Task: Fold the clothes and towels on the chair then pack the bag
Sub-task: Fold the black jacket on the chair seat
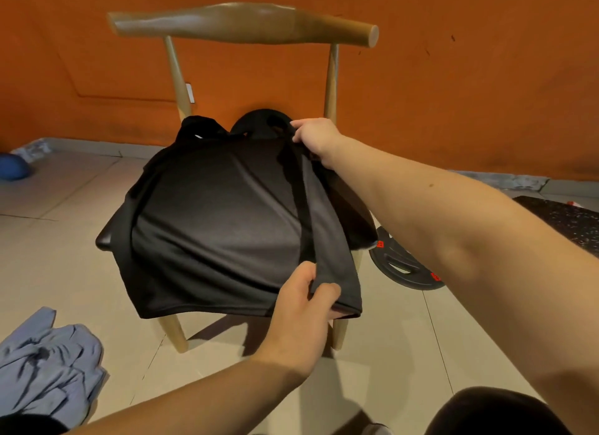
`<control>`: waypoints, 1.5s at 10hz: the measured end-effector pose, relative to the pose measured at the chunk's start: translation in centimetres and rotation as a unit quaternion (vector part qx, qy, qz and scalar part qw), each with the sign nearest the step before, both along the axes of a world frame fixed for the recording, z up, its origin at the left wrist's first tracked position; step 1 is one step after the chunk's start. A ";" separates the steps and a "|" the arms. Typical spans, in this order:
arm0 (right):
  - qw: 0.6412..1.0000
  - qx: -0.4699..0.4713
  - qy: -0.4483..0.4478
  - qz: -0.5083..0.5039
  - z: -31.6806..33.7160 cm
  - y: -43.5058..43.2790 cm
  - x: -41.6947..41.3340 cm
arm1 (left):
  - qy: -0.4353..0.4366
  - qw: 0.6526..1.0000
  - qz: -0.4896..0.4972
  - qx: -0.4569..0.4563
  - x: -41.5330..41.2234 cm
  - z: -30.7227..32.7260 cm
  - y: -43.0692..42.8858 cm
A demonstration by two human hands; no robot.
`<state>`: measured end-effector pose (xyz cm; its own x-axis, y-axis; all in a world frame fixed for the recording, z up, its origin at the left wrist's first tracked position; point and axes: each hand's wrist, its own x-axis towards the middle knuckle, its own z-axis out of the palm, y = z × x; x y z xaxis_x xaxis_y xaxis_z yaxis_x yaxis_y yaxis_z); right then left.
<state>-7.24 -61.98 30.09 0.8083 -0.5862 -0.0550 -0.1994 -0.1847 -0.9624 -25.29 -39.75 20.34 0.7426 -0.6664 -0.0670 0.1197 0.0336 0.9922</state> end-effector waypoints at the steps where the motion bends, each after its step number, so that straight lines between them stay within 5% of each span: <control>1: 0.996 -0.074 0.024 0.034 -1.0 1.3 1.0 | 0.112 0.992 0.051 -0.034 0.5 -1.4 0.9; 3: 0.980 -0.171 0.068 0.077 -3.1 2.4 2.3 | 0.168 0.977 0.127 0.022 2.2 -4.0 2.9; 6: 0.991 -0.117 -0.001 0.059 -3.1 3.6 3.3 | 0.126 0.979 0.138 0.081 2.7 -4.8 3.9; 8: 0.983 -0.118 0.104 0.096 -3.9 4.9 3.7 | 0.099 0.957 0.145 0.230 4.5 -7.7 4.3; 9: 0.960 -0.228 0.134 0.091 -3.2 5.3 3.7 | 0.100 0.950 0.165 0.244 5.8 -7.9 4.5; 10: 0.928 -0.327 0.158 0.087 -2.3 6.0 3.6 | 0.062 0.955 0.180 0.230 7.0 -5.8 4.9; 12: 0.936 -0.296 0.140 0.130 -0.9 10.5 4.7 | -0.088 0.946 0.206 0.236 13.0 1.1 8.0; 13: 0.936 -0.296 0.132 0.141 -0.9 13.2 5.7 | -0.161 0.910 0.269 0.272 16.8 3.8 11.1; 15: 0.936 -0.288 0.138 0.151 -1.9 16.9 5.9 | -0.209 0.900 0.294 0.246 19.2 3.7 14.2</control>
<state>-1.38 -45.06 28.18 0.9433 -0.3303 -0.0318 -0.2812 -0.7447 -0.6053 -6.06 -25.55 24.00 0.9858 -0.1171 0.1202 -0.1624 -0.4857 0.8589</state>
